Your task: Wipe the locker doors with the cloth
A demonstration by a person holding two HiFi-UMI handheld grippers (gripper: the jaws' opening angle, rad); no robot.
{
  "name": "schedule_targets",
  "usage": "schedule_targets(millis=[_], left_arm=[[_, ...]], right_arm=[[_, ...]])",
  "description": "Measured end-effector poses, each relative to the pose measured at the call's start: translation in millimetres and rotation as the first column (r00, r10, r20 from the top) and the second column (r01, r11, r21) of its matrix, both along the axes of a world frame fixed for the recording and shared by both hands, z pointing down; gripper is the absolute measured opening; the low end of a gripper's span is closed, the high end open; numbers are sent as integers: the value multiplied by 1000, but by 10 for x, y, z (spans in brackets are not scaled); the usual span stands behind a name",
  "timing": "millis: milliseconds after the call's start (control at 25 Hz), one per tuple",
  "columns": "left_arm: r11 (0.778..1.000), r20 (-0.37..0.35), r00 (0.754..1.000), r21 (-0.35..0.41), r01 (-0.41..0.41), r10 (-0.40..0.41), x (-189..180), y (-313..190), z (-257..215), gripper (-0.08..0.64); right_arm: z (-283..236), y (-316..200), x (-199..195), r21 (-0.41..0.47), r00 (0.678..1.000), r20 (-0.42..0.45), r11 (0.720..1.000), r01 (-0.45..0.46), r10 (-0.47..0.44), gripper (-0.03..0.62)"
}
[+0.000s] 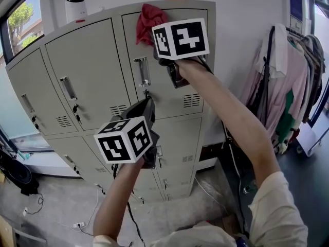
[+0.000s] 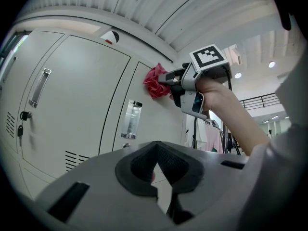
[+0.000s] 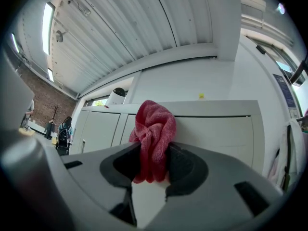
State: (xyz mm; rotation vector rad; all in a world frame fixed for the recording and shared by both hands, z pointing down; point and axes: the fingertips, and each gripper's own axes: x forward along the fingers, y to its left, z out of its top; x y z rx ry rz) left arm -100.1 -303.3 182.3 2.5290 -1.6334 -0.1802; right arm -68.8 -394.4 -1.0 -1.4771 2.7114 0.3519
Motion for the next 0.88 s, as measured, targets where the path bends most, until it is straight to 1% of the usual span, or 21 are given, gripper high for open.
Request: schedule_targets(millis=[240, 880], left_arm=[[1000, 6, 1000, -2, -25, 25, 132, -40, 4, 3], [998, 22, 998, -6, -60, 60, 398, -117, -9, 3]], right_arm=[[13, -42, 235, 1, 1000, 7, 1000, -24, 24, 146], [47, -142, 827, -15, 995, 37, 995, -95, 96, 146]])
